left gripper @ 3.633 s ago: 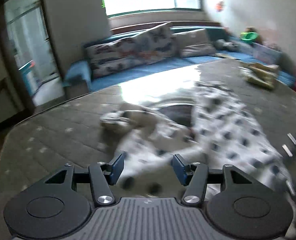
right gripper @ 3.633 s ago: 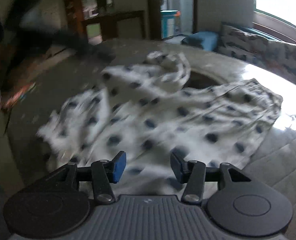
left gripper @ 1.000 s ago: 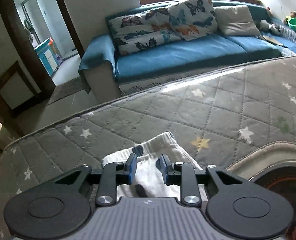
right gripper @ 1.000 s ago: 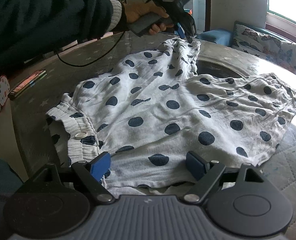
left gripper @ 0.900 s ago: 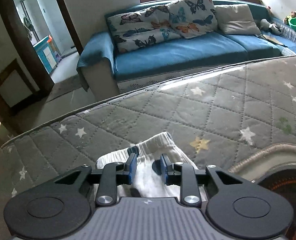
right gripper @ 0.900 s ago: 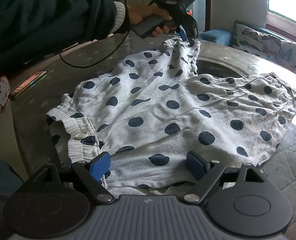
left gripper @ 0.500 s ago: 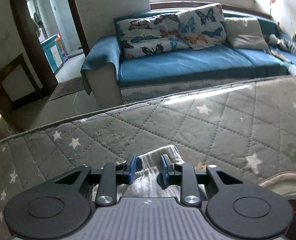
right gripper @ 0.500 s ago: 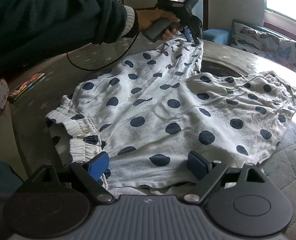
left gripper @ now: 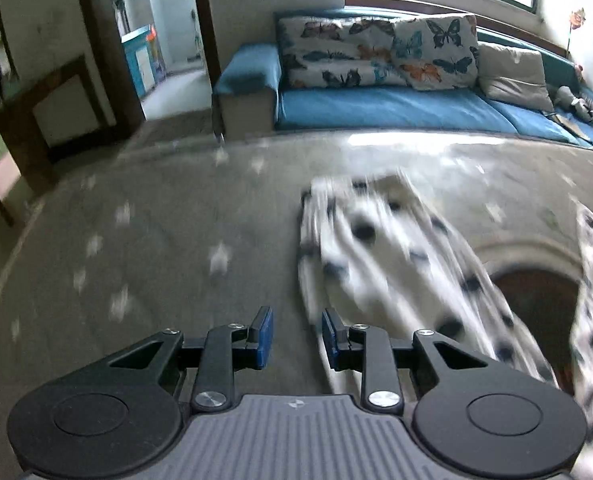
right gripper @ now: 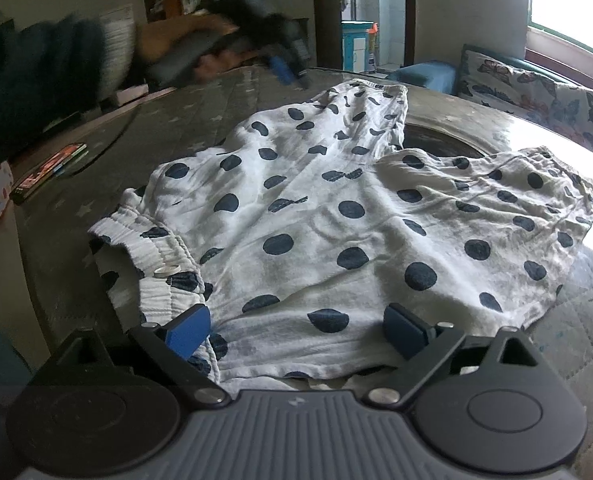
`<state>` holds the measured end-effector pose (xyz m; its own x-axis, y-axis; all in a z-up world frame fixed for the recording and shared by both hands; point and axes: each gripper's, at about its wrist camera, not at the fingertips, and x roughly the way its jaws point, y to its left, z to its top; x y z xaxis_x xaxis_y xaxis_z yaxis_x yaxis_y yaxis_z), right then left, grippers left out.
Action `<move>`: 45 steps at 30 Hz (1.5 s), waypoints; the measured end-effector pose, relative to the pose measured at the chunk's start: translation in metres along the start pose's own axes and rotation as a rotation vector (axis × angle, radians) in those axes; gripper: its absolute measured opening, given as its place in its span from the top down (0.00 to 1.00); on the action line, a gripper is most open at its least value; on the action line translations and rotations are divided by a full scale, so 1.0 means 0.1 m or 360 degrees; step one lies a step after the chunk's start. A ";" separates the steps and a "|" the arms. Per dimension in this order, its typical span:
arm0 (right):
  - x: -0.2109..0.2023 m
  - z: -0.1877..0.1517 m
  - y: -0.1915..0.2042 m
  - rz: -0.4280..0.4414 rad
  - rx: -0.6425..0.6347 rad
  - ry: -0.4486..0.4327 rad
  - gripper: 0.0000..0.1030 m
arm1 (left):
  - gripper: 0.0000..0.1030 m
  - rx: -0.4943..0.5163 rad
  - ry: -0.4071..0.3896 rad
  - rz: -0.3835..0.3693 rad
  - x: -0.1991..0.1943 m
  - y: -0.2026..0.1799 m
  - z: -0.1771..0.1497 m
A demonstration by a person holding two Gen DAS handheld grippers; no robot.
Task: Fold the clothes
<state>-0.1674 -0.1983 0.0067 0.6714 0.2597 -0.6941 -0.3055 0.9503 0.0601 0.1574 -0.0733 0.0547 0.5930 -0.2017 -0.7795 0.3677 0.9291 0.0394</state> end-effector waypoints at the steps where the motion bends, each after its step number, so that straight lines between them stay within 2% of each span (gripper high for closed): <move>1: 0.00 0.00 0.01 -0.0006 0.0002 -0.0003 0.07 | 0.71 -0.0014 0.0015 -0.0020 -0.06 0.02 -0.09; 4: 0.01 -0.01 0.02 -0.0023 0.0012 -0.0016 0.06 | 0.71 -0.0057 0.0059 -0.0078 -0.22 0.07 -0.37; 10: 0.02 -0.02 0.05 -0.0045 0.0017 -0.0023 0.05 | 0.66 -0.0081 0.0033 -0.0152 -0.46 -0.02 -0.71; 14: 0.02 -0.02 0.06 -0.0055 0.0019 -0.0029 0.04 | 0.66 -0.0022 -0.0010 -0.0100 -0.52 -0.16 -0.85; 19: 0.03 -0.02 0.07 -0.0060 0.0019 -0.0029 0.03 | 0.66 -0.0033 -0.0070 -0.0191 -0.59 -0.27 -0.91; 23: 0.03 -0.03 0.07 -0.0062 0.0020 -0.0032 0.03 | 0.66 -0.0086 -0.0038 -0.0217 -0.48 -0.28 -0.89; 28: 0.03 -0.03 0.06 -0.0060 0.0019 -0.0041 0.02 | 0.64 -0.0230 -0.0016 -0.0312 -0.39 -0.11 -0.83; 34: 0.04 -0.04 0.05 -0.0059 0.0020 -0.0051 0.00 | 0.62 -0.0310 -0.0021 -0.0353 -0.32 -0.04 -0.76; 37: 0.04 -0.04 0.05 -0.0058 0.0019 -0.0051 0.00 | 0.66 -0.0283 -0.0030 -0.0320 -0.30 -0.07 -0.74; 39: 0.04 -0.04 0.05 -0.0059 0.0020 -0.0051 0.00 | 0.84 -0.0271 -0.0032 -0.0304 -0.28 -0.09 -0.73; 40: 0.04 -0.04 0.05 -0.0060 0.0021 -0.0051 0.00 | 0.88 -0.0279 -0.0029 -0.0306 -0.28 -0.09 -0.73; 45: 0.04 -0.05 0.05 -0.0062 0.0023 -0.0052 0.00 | 0.95 -0.0294 -0.0070 -0.0209 -0.33 0.00 -0.74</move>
<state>-0.1698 -0.1935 0.0012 0.7042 0.2274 -0.6726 -0.2689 0.9622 0.0438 0.0849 -0.0441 0.0342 0.5810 -0.3340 -0.7422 0.3088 0.9342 -0.1787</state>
